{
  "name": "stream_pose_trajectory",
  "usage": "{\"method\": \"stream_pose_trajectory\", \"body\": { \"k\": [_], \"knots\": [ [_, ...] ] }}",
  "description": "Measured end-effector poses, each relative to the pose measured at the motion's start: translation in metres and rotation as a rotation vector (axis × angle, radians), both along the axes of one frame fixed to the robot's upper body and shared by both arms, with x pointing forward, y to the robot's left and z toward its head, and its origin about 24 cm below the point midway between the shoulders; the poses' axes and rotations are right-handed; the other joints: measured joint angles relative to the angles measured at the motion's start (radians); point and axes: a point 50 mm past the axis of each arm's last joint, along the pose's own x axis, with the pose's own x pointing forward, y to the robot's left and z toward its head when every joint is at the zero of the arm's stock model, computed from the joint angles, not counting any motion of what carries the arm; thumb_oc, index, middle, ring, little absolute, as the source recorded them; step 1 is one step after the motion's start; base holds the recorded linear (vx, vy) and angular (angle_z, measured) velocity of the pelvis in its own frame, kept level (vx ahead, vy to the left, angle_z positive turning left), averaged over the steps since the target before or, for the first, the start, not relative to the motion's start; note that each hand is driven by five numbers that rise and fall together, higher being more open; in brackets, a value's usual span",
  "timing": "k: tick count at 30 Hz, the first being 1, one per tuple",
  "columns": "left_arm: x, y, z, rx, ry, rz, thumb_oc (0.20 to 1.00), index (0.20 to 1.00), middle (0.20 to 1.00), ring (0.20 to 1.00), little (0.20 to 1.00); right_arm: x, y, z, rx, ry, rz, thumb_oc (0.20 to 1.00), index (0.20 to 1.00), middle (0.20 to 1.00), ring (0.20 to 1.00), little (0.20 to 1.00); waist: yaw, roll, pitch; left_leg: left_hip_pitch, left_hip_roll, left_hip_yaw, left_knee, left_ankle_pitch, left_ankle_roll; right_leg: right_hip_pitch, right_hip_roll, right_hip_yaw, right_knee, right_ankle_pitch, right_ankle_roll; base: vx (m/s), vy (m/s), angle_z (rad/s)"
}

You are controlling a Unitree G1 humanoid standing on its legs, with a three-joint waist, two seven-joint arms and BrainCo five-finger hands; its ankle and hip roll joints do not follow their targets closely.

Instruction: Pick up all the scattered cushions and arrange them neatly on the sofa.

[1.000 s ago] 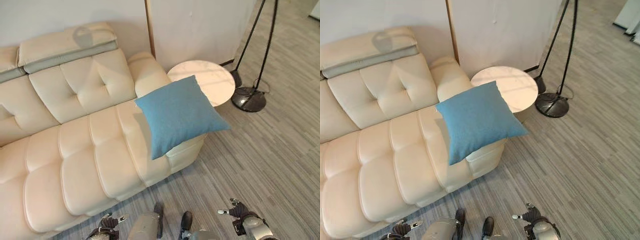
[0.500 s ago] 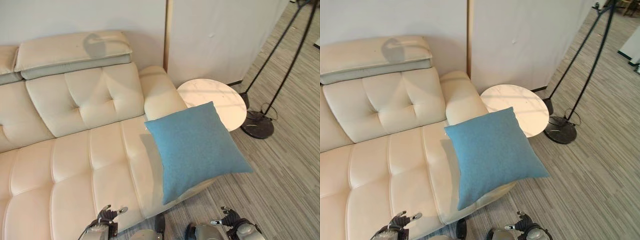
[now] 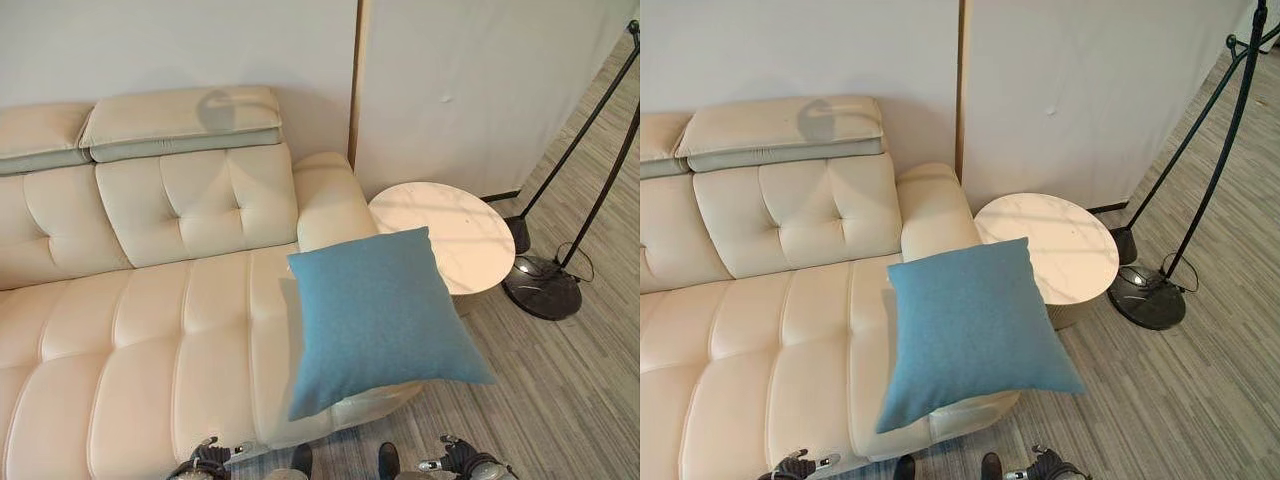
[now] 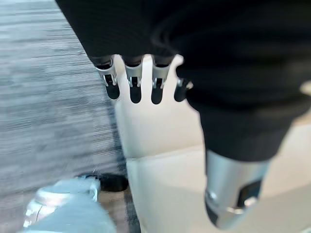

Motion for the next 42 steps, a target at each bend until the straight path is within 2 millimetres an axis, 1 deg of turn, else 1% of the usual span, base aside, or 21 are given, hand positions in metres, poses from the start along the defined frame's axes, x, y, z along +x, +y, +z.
{"method": "stream_pose_trajectory", "body": {
  "k": [2, 3, 4, 5, 6, 7, 8, 9, 10, 11, 12, 14, 16, 20, 21, 23, 27, 28, 31, 34, 42],
  "knots": [
    [0.006, -0.005, 0.001, -0.025, -0.028, 0.011, 1.000, 1.000, 1.000, 1.000, 1.000, 0.004, -0.008, 0.004, -0.020, -0.027, -0.008, 1.000, 1.000, 1.000, 1.000, 1.000, -0.004, 0.002, 0.006, -0.018, 0.030, -0.014, -0.001, -0.002, 0.002, -0.006, 0.026, -0.029, -0.004, -0.004, -0.028, -0.17, -0.375, 0.56],
    [0.011, -0.013, 0.001, -0.048, -0.037, 0.004, 1.000, 1.000, 1.000, 1.000, 1.000, 0.005, -0.016, 0.006, -0.039, -0.028, -0.013, 1.000, 1.000, 1.000, 1.000, 1.000, -0.014, 0.011, 0.014, -0.046, 0.051, 0.014, 0.010, -0.013, 0.020, -0.009, 0.037, -0.073, -0.004, 0.003, -0.055, -0.12, -0.206, 0.81],
    [0.017, -0.018, 0.001, -0.055, -0.045, -0.017, 1.000, 1.000, 1.000, 1.000, 1.000, 0.004, -0.022, 0.007, -0.054, -0.026, -0.014, 1.000, 1.000, 1.000, 1.000, 1.000, -0.020, 0.013, 0.019, -0.062, 0.059, 0.036, 0.019, -0.028, 0.042, -0.011, 0.037, -0.093, -0.004, -0.001, -0.062, -0.03, -0.172, 0.92],
    [0.028, -0.025, 0.003, -0.076, -0.073, -0.021, 1.000, 1.000, 1.000, 1.000, 1.000, 0.003, -0.028, 0.009, -0.070, -0.023, -0.017, 1.000, 1.000, 1.000, 1.000, 1.000, -0.030, -0.006, 0.032, -0.066, 0.052, 0.091, 0.029, -0.047, 0.039, -0.024, 0.013, -0.113, -0.005, -0.002, -0.075, 0.00, -0.095, 0.64],
    [0.032, -0.027, 0.004, -0.101, -0.092, 0.001, 1.000, 1.000, 1.000, 1.000, 1.000, 0.007, -0.032, 0.012, -0.079, -0.040, -0.014, 1.000, 1.000, 1.000, 1.000, 1.000, -0.026, -0.032, 0.043, -0.060, 0.011, 0.135, 0.070, -0.044, 0.026, -0.033, -0.022, -0.109, -0.005, -0.002, -0.077, 0.01, -0.127, 0.32],
    [0.032, -0.028, 0.004, -0.107, -0.095, 0.006, 1.000, 1.000, 1.000, 1.000, 1.000, 0.013, -0.032, 0.016, -0.077, -0.070, -0.005, 1.000, 1.000, 1.000, 1.000, 1.000, -0.027, -0.045, 0.047, -0.054, -0.019, 0.151, 0.097, -0.043, 0.023, -0.034, -0.045, -0.106, -0.005, -0.002, -0.077, 0.04, -0.059, 0.12],
    [0.034, -0.029, 0.004, -0.113, -0.099, 0.011, 1.000, 1.000, 1.000, 1.000, 1.000, 0.020, -0.035, 0.021, -0.082, -0.098, -0.003, 1.000, 1.000, 1.000, 1.000, 1.000, -0.040, -0.039, 0.050, -0.023, -0.038, 0.175, 0.096, -0.043, 0.024, -0.034, -0.051, -0.110, -0.005, -0.001, -0.075, 0.04, -0.061, 0.19],
    [0.038, -0.032, 0.006, -0.132, -0.119, 0.029, 1.000, 1.000, 1.000, 1.000, 1.000, 0.022, -0.039, 0.026, -0.079, -0.126, -0.025, 1.000, 1.000, 1.000, 1.000, 1.000, -0.056, -0.024, 0.050, 0.003, -0.034, 0.200, 0.080, -0.043, 0.024, -0.035, -0.044, -0.120, -0.005, 0.000, -0.074, 0.07, -0.051, 0.38],
    [0.046, -0.035, 0.011, -0.151, -0.166, 0.032, 1.000, 1.000, 1.000, 1.000, 1.000, 0.023, -0.044, 0.030, -0.082, -0.152, -0.047, 1.000, 1.000, 1.000, 1.000, 1.000, -0.060, 0.009, 0.046, 0.037, -0.030, 0.205, 0.050, -0.043, 0.024, -0.037, -0.027, -0.134, -0.005, 0.004, -0.069, 0.05, -0.026, 0.33],
    [0.052, -0.037, 0.014, -0.161, -0.192, 0.034, 1.000, 1.000, 1.000, 1.000, 1.000, 0.024, -0.048, 0.034, -0.082, -0.165, -0.064, 1.000, 1.000, 1.000, 1.000, 1.000, -0.068, 0.025, 0.045, 0.051, -0.026, 0.203, 0.036, -0.044, 0.025, -0.040, -0.014, -0.134, -0.005, 0.008, -0.063, 0.05, -0.019, 0.23],
    [0.066, -0.034, 0.025, -0.174, -0.272, 0.074, 1.000, 1.000, 1.000, 1.000, 1.000, 0.033, -0.052, 0.047, -0.070, -0.243, -0.102, 1.000, 1.000, 1.000, 1.000, 1.000, -0.071, 0.043, 0.044, 0.073, -0.021, 0.206, -0.008, -0.035, 0.013, -0.051, -0.002, -0.129, -0.004, 0.020, -0.056, 0.02, 0.003, 0.08],
    [0.084, -0.022, 0.042, -0.147, -0.375, 0.109, 1.000, 1.000, 1.000, 1.000, 1.000, 0.048, -0.053, 0.065, -0.056, -0.351, -0.115, 1.000, 1.000, 1.000, 1.000, 1.000, -0.070, 0.026, 0.053, 0.062, -0.024, 0.214, -0.005, -0.024, 0.026, -0.061, -0.004, -0.120, -0.005, 0.031, -0.038, 0.03, 0.043, -0.05],
    [0.099, -0.006, 0.060, -0.122, -0.466, 0.142, 1.000, 1.000, 1.000, 1.000, 1.000, 0.060, -0.059, 0.087, -0.050, -0.466, -0.141, 1.000, 1.000, 1.000, 1.000, 1.000, -0.069, 0.004, 0.053, 0.068, -0.027, 0.224, -0.009, -0.020, 0.031, -0.060, -0.005, -0.107, -0.005, 0.036, -0.036, 0.07, 0.089, -0.13],
    [0.117, 0.017, 0.085, -0.089, -0.585, 0.204, 1.000, 1.000, 1.000, 1.000, 1.000, 0.086, -0.065, 0.126, -0.071, -0.627, -0.082, 1.000, 1.000, 1.000, 1.000, 1.000, -0.089, 0.001, 0.049, 0.081, -0.032, 0.236, -0.012, -0.023, 0.033, -0.055, -0.008, -0.090, -0.005, 0.045, -0.025, 0.08, 0.145, -0.13],
    [0.124, 0.020, 0.092, -0.073, -0.609, 0.194, 1.000, 1.000, 1.000, 1.000, 1.000, 0.098, -0.063, 0.136, -0.065, -0.680, -0.070, 1.000, 1.000, 1.000, 1.000, 1.000, -0.093, 0.001, 0.048, 0.081, -0.034, 0.244, -0.012, -0.022, 0.033, -0.055, -0.009, -0.081, -0.005, 0.056, -0.014, 0.04, 0.095, -0.14],
    [0.139, 0.018, 0.102, -0.075, -0.651, 0.174, 1.000, 1.000, 1.000, 1.000, 1.000, 0.114, -0.056, 0.148, -0.050, -0.737, -0.057, 1.000, 1.000, 1.000, 1.000, 1.000, -0.093, 0.003, 0.047, 0.091, -0.036, 0.259, -0.012, -0.023, 0.033, -0.053, -0.011, -0.074, -0.005, 0.060, -0.012, 0.06, 0.134, -0.16],
    [0.169, -0.005, 0.116, -0.128, -0.696, 0.103, 1.000, 1.000, 1.000, 1.000, 1.000, 0.148, -0.032, 0.170, 0.028, -0.844, -0.033, 1.000, 1.000, 1.000, 1.000, 1.000, -0.095, 0.009, 0.045, 0.095, -0.047, 0.260, -0.012, -0.022, 0.032, -0.051, -0.019, -0.070, -0.005, 0.067, -0.013, 0.02, 0.123, -0.06],
    [0.181, -0.014, 0.117, -0.150, -0.678, 0.090, 1.000, 1.000, 1.000, 1.000, 1.000, 0.166, -0.016, 0.179, 0.064, -0.878, -0.016, 1.000, 1.000, 1.000, 1.000, 1.000, -0.095, 0.010, 0.044, 0.090, -0.050, 0.268, -0.012, -0.021, 0.034, -0.061, -0.021, -0.060, -0.005, 0.074, -0.012, -0.10, 0.088, -0.16],
    [0.207, -0.031, 0.128, -0.183, -0.683, 0.090, 1.000, 1.000, 1.000, 1.000, 1.000, 0.203, 0.019, 0.210, 0.134, -0.982, 0.012, 1.000, 1.000, 1.000, 1.000, 1.000, -0.097, 0.005, 0.042, 0.037, -0.062, 0.292, -0.009, -0.008, 0.040, -0.126, -0.030, -0.037, -0.005, 0.098, -0.006, -0.12, 0.070, -0.20],
    [0.220, -0.039, 0.137, -0.202, -0.705, 0.106, 1.000, 1.000, 1.000, 1.000, 1.000, 0.219, 0.032, 0.227, 0.129, -1.030, 0.024, 1.000, 1.000, 1.000, 1.000, 1.000, -0.097, 0.001, 0.044, -0.016, -0.072, 0.291, -0.005, 0.008, 0.044, -0.176, -0.038, -0.033, 0.001, 0.131, -0.020, -0.13, 0.057, -0.01],
    [0.246, -0.039, 0.156, -0.123, -0.672, 0.110, 1.000, 1.000, 1.000, 1.000, 1.000, 0.249, 0.058, 0.248, 0.075, -1.037, 0.064, 1.000, 1.000, 1.000, 1.000, 1.000, -0.109, -0.039, 0.067, -0.185, -0.083, 0.300, -0.005, 0.039, 0.041, -0.349, -0.050, -0.023, 0.001, 0.152, 0.003, -0.03, 0.016, -0.02]
  ]
}}
